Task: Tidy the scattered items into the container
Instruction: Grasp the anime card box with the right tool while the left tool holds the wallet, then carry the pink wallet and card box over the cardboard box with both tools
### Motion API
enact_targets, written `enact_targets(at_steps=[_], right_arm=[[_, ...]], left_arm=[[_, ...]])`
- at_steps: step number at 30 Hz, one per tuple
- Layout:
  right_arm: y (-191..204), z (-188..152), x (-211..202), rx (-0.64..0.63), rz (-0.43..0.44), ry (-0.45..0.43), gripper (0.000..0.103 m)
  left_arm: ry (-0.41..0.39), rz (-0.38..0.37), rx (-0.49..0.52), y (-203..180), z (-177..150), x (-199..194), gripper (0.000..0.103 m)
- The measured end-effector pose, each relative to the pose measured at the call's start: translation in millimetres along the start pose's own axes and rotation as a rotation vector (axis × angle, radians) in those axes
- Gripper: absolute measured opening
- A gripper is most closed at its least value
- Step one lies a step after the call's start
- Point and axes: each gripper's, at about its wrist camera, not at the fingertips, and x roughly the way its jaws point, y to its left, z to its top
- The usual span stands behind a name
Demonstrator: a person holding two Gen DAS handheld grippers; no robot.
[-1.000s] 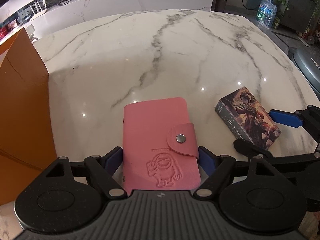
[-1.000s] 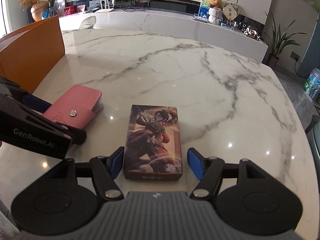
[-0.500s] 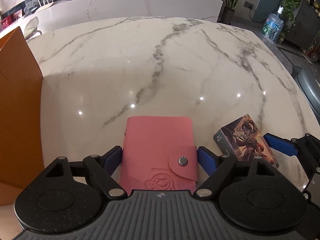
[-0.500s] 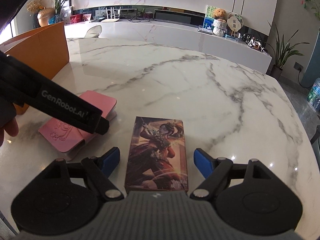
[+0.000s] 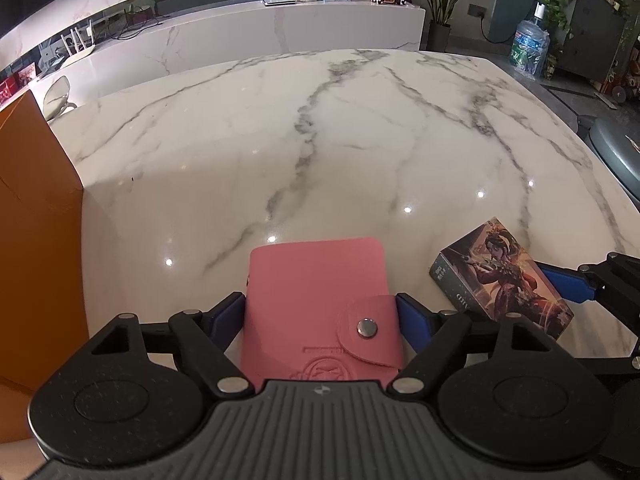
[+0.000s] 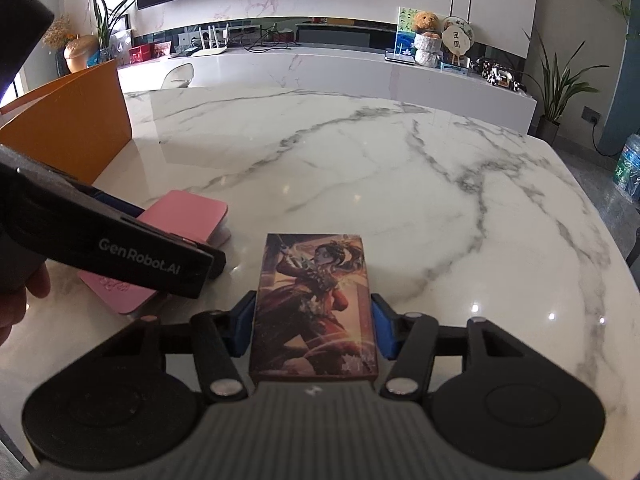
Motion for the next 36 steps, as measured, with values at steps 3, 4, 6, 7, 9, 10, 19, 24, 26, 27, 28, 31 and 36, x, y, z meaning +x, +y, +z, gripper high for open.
enact_targets(at_steps=[3,4,6,7,9,10,19,24,26,27,28,31,36], right_arm=[[-1,0,-1,0.016,-0.002,0.005,0.060],[-2,0,-2,0.024,-0.003,0.006,0.060],[-3,0,-4,0.028,-0.007,0.010,0.060],[-4,0,-6,0.032,-0.010,0.010,0.060],[-4,1,-11,0.036,-0.014,0.003,0.060],[-3,2,-14,0.036,-0.016,-0.002,0.060],[7,13,-54,0.041,-0.017,-0.064,0.060],[23,24,-79,-0.004,0.000,-0.119,0.060],[31,30,-87,-0.023,0.013,-0.139,0.060],[36,33,-92,-0.031,0.020,-0.148,0.060],[40,36,-95,-0.037,0.030,-0.155,0.060],[54,47,-104,-0.061,0.052,-0.176,0.060],[79,66,-115,-0.104,0.090,-0.214,0.060]], left_arm=[[-0.004,-0.007,-0.002,0,-2,-5,0.093],[-0.012,-0.004,0.003,-1,-3,-8,0.093],[-0.024,-0.003,0.012,-2,-3,-14,0.093],[-0.030,-0.007,0.012,-2,-3,-17,0.093],[-0.043,-0.009,0.011,-2,-2,-26,0.093],[-0.049,-0.008,0.012,-2,-2,-30,0.093],[-0.135,-0.003,0.003,-1,2,-86,0.093],[-0.182,0.021,-0.019,8,2,-117,0.093],[-0.196,0.033,-0.033,15,2,-127,0.093],[-0.202,0.038,-0.042,19,2,-132,0.093],[-0.209,0.044,-0.051,23,1,-137,0.093],[-0.228,0.060,-0.078,35,0,-152,0.093],[-0.262,0.086,-0.131,61,-1,-173,0.093]])
